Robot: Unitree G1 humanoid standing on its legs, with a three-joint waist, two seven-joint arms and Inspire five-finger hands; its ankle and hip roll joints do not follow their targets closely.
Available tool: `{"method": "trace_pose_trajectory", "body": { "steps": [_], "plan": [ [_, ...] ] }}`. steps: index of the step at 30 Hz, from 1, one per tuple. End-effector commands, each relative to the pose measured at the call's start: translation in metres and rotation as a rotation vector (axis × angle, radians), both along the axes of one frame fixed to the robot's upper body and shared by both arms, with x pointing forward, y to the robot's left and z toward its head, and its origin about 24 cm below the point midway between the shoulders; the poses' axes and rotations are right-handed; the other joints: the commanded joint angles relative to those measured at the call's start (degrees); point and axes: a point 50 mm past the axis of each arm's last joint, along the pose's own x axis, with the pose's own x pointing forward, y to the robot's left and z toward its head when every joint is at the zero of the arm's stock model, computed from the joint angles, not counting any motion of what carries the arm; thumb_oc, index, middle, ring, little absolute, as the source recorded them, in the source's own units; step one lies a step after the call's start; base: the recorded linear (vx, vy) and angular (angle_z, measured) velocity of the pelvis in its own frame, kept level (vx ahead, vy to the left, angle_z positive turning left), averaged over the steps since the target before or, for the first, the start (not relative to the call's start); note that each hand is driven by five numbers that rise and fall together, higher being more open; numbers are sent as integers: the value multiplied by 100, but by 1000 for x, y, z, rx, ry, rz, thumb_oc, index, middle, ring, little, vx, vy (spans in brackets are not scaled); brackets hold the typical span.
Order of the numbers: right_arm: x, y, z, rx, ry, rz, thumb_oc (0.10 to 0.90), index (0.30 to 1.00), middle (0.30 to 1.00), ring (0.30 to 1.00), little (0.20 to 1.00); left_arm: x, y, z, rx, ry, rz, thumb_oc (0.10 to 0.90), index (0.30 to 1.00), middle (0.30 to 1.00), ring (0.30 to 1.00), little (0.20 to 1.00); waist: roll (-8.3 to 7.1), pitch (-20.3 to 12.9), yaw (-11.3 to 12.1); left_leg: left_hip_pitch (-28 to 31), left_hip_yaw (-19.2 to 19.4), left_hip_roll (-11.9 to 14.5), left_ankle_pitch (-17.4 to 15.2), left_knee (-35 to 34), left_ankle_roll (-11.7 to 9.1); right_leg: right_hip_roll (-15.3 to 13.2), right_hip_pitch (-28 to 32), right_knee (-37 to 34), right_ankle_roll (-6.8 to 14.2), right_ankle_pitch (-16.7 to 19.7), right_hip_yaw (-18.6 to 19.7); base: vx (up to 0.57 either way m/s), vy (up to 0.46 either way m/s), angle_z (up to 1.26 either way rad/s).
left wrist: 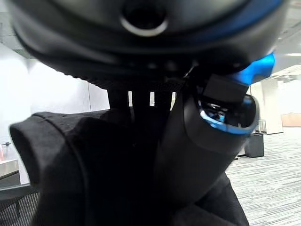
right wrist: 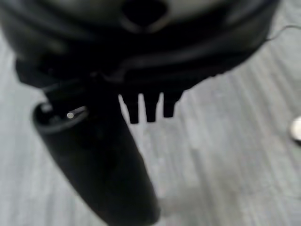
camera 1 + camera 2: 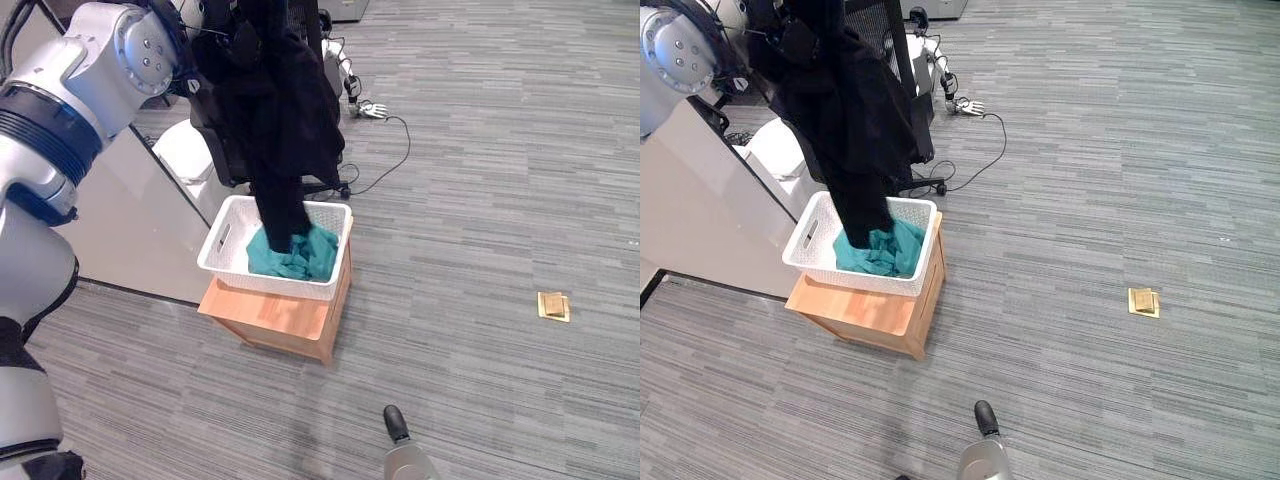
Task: Pick up bed clothes into laundry basket.
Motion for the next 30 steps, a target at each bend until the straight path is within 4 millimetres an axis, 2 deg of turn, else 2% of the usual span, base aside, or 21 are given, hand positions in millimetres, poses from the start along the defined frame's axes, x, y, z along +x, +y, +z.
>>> {"method": "trace_pose_trajectory", "body": {
  "steps": [1, 7, 15, 21, 25, 30],
  "plan": [
    [-28, -21, 10, -53, 70, -7, 800, 900, 900, 900, 900, -43, 31, 92, -202, -327, 85, 400, 300, 300, 300, 300, -149, -345, 22, 44, -201, 70, 155, 6, -212, 48, 612, 49, 509, -464, -219, 0, 0, 0],
    [-18, -25, 12, -67, 51, 43, 800, 900, 900, 900, 900, -40, 38, 84, -251, -324, 76, 400, 300, 300, 300, 300, -221, -259, 45, -57, -211, 105, 209, 6, -239, 71, 524, 41, 475, -441, -216, 1, -5, 3],
    [-15, -20, 10, -54, 66, 136, 800, 900, 900, 900, 900, -29, 46, 65, -281, -268, 90, 400, 300, 300, 300, 300, -297, -156, 70, -99, -233, 158, 216, 6, -258, 106, 499, 34, 457, -460, -231, 0, 0, 0],
    [-25, -19, 10, -51, 103, 160, 800, 900, 900, 900, 900, -23, 51, 53, -303, -238, 107, 400, 300, 300, 300, 300, -413, -39, 23, -207, -218, 209, 259, 6, -275, 162, 360, 44, 439, -431, -191, -20, -5, 0],
    [-20, -20, 11, -58, 95, 177, 800, 900, 900, 900, 900, -17, 56, 43, -315, -211, 136, 400, 300, 300, 300, 300, -501, 98, -23, -350, -204, 248, 307, 6, -285, 186, 187, 57, 427, -381, -139, -57, -3, -1],
    [-26, -21, 11, -60, 124, 215, 800, 900, 900, 900, 900, -11, 65, 30, -309, -177, 186, 400, 300, 300, 300, 300, -686, 291, -119, -521, -155, 323, 356, 6, -308, 238, -57, 68, 415, -307, -44, -30, -13, -3]
  ]
}}
